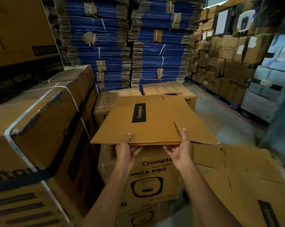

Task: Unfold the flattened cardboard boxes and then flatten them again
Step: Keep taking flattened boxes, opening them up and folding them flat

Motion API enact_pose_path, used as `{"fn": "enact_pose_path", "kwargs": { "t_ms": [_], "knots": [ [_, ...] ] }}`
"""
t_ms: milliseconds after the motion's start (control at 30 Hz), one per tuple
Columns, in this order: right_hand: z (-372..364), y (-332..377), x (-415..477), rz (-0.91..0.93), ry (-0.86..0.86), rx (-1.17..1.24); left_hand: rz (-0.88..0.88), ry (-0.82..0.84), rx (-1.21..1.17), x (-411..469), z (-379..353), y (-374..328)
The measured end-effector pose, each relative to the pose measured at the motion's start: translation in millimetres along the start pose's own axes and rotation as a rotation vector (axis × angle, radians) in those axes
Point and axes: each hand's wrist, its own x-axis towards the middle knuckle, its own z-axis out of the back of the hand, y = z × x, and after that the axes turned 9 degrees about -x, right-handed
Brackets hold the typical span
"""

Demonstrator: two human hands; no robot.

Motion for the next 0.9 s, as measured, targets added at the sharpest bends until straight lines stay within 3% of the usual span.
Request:
{"fn": "enact_pose_path", "kwargs": {
  "t_ms": [333,533,900],
  "knots": [
    [24,-25,9,-0.051,-0.127,-0.141,0.091,-0.071,0.093,12,53,10],
    [47,-15,2,0.064,-0.203,-0.071,-0.051,0.06,0.096,-10,46,31],
    [138,42,-47,0.318,-0.301,0.084,0.122,0.262,0.052,-59,-9,97]
  ]
}}
